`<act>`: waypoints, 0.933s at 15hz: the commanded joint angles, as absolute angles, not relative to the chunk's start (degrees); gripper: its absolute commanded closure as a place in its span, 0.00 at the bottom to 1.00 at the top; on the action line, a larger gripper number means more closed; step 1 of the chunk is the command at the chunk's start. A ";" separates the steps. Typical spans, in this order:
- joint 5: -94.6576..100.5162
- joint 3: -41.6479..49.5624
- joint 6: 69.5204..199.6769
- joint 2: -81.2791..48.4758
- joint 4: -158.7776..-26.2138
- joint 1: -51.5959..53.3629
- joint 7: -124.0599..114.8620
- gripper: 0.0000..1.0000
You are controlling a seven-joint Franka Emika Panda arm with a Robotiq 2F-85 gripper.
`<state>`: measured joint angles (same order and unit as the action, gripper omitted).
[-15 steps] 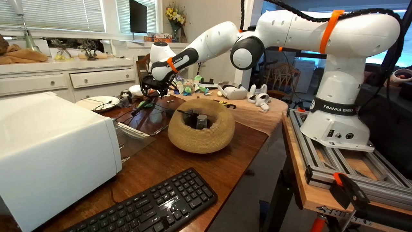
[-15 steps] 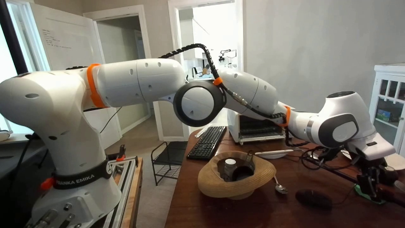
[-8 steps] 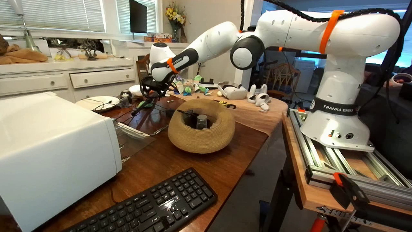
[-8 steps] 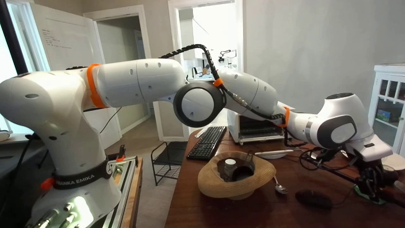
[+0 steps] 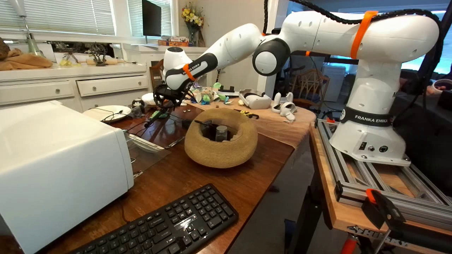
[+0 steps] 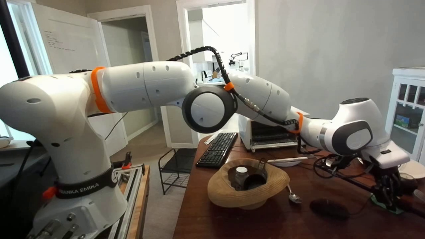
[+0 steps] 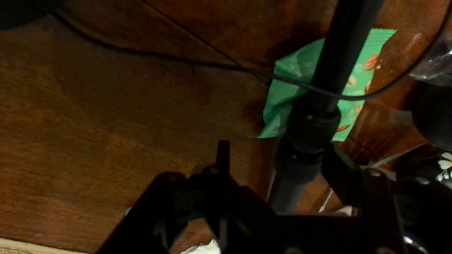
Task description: Put the black stick on the microwave
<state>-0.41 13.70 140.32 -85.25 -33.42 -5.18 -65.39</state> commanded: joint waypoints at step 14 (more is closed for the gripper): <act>-1.07 10.97 130.71 -84.26 -29.48 -6.97 -67.66 0.37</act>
